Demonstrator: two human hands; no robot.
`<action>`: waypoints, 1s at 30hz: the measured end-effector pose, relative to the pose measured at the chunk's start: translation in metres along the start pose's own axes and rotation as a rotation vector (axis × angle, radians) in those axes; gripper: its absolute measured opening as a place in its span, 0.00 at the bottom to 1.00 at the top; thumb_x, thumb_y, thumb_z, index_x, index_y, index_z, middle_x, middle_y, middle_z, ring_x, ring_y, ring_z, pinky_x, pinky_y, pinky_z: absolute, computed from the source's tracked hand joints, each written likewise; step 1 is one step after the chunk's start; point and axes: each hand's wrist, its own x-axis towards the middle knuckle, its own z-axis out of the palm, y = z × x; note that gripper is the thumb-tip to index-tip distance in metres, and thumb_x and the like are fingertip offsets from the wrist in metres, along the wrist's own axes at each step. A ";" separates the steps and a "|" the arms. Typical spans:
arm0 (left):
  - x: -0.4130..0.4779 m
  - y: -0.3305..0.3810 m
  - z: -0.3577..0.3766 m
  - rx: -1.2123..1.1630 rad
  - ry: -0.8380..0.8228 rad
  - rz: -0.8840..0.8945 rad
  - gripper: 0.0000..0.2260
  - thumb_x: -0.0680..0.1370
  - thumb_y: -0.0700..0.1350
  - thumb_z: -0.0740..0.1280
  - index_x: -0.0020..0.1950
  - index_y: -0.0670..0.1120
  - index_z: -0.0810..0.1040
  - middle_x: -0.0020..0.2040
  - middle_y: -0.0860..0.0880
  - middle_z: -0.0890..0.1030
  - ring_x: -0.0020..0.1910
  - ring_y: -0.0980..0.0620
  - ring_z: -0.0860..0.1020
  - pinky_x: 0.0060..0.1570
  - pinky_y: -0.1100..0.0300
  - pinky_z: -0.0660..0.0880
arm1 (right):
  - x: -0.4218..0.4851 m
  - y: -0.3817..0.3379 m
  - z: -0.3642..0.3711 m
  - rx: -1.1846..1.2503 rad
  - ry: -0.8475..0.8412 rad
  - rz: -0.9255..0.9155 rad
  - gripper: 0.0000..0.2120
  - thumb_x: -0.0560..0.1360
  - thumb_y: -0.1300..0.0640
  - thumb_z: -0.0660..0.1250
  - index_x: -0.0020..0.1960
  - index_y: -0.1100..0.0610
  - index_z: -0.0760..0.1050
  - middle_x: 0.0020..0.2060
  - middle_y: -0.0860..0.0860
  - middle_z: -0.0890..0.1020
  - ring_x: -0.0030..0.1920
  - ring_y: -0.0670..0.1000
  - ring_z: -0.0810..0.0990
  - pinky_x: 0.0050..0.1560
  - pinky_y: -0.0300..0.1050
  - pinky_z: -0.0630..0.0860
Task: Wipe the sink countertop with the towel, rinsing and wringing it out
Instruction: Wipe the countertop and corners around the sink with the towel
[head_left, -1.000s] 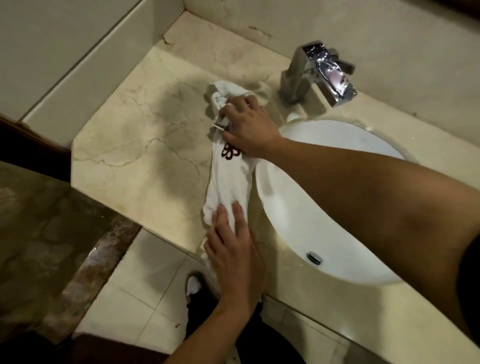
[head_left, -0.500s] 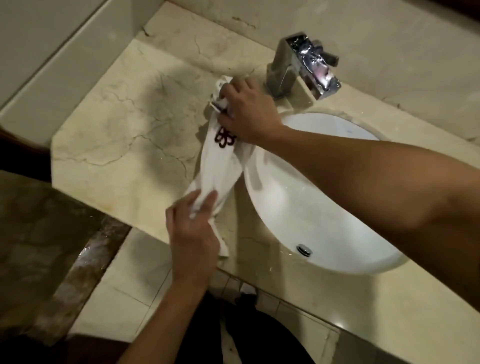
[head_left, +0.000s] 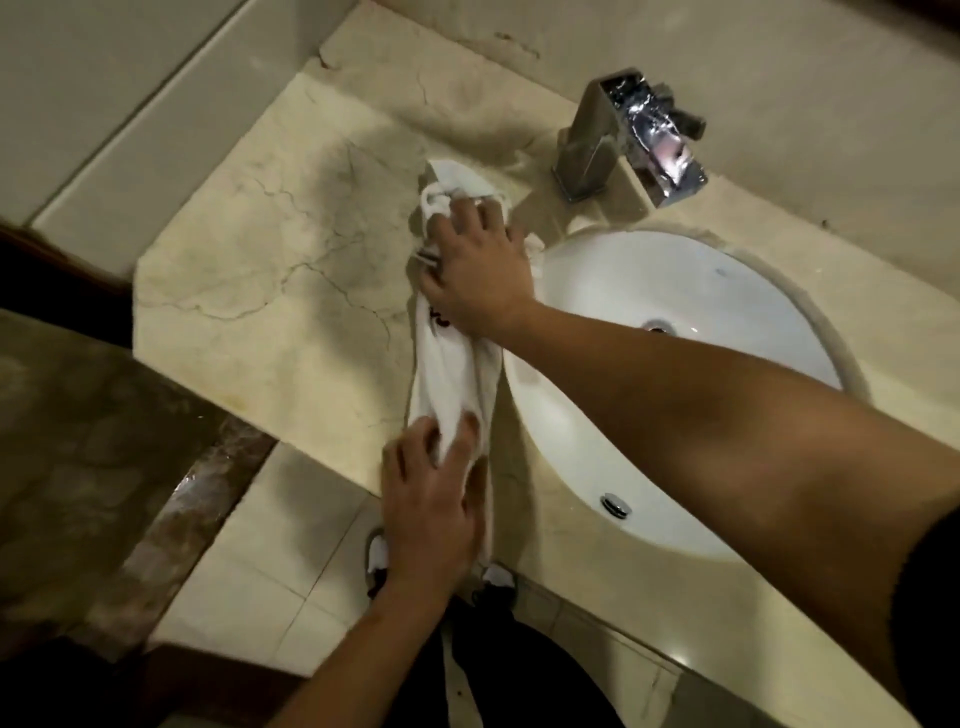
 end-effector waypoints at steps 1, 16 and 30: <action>-0.006 0.011 0.005 0.006 -0.004 -0.016 0.18 0.80 0.50 0.68 0.70 0.49 0.80 0.63 0.41 0.72 0.57 0.41 0.71 0.53 0.46 0.75 | -0.009 0.005 0.000 -0.006 0.008 -0.005 0.26 0.77 0.37 0.58 0.67 0.52 0.72 0.72 0.57 0.71 0.71 0.63 0.67 0.63 0.62 0.71; 0.143 -0.110 -0.049 0.112 0.075 0.153 0.26 0.66 0.29 0.75 0.60 0.50 0.85 0.58 0.39 0.80 0.54 0.36 0.74 0.48 0.42 0.76 | 0.078 0.005 -0.023 0.119 0.193 0.250 0.21 0.77 0.46 0.67 0.64 0.56 0.73 0.64 0.58 0.75 0.63 0.61 0.72 0.56 0.56 0.75; 0.335 -0.166 -0.058 0.144 -0.039 0.332 0.23 0.77 0.61 0.61 0.67 0.54 0.82 0.56 0.46 0.81 0.53 0.40 0.74 0.47 0.45 0.73 | 0.145 0.003 -0.016 0.018 0.150 0.439 0.19 0.79 0.42 0.61 0.66 0.51 0.72 0.60 0.54 0.72 0.61 0.56 0.71 0.39 0.49 0.73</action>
